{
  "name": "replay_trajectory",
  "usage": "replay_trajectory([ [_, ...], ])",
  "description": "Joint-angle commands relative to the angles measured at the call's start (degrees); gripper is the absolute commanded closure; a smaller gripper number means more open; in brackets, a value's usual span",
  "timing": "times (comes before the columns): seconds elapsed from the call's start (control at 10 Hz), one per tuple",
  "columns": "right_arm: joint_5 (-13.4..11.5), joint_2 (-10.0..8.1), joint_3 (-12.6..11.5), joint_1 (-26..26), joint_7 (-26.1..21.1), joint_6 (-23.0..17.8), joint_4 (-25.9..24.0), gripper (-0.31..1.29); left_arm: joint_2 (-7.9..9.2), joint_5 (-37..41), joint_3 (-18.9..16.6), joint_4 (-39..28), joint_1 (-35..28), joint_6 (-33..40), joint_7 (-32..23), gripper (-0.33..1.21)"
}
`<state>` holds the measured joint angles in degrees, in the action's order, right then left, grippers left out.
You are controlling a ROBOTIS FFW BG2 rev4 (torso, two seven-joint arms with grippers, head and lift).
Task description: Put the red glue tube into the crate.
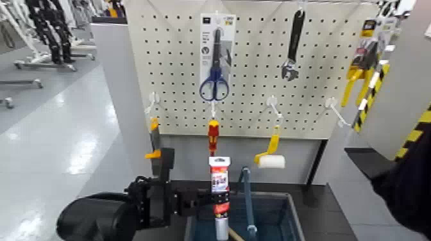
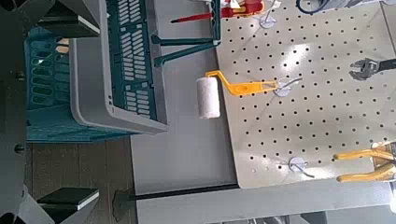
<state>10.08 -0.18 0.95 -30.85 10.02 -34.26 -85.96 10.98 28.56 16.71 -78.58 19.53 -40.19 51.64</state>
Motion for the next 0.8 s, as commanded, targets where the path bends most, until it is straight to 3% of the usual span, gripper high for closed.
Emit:
replay_trajectory([
  [0.1,0.1,7.47,-0.1,0.0,0.0,-0.2,0.1,0.10,0.01,-0.3,0.2,1.0,0.0,0.0,0.1,1.17],
  [0.3,0.2,7.47,-0.1,0.0,0.0,-0.2,0.1,0.10,0.01,-0.7,0.3,1.1,0.1,-0.3,0.2,1.17],
  [0.4,0.2,7.47,-0.1,0.0,0.0,-0.3,0.1,0.10,0.10,-0.9,0.2,1.0,0.1,-0.5,0.2,0.79],
  [0.5,0.2,7.47,-0.1,0.0,0.0,-0.3,0.1,0.10,0.10,-1.0,0.1,0.8,0.0,-0.5,0.2,0.04],
  [0.6,0.2,7.47,0.0,0.0,0.0,-0.3,0.1,0.10,0.10,-1.2,0.2,0.8,0.1,-0.8,0.5,-0.20],
  [0.8,0.2,7.47,0.0,0.0,0.0,-0.3,0.1,0.10,0.10,-1.4,0.0,0.6,0.2,-0.5,0.5,-0.20],
])
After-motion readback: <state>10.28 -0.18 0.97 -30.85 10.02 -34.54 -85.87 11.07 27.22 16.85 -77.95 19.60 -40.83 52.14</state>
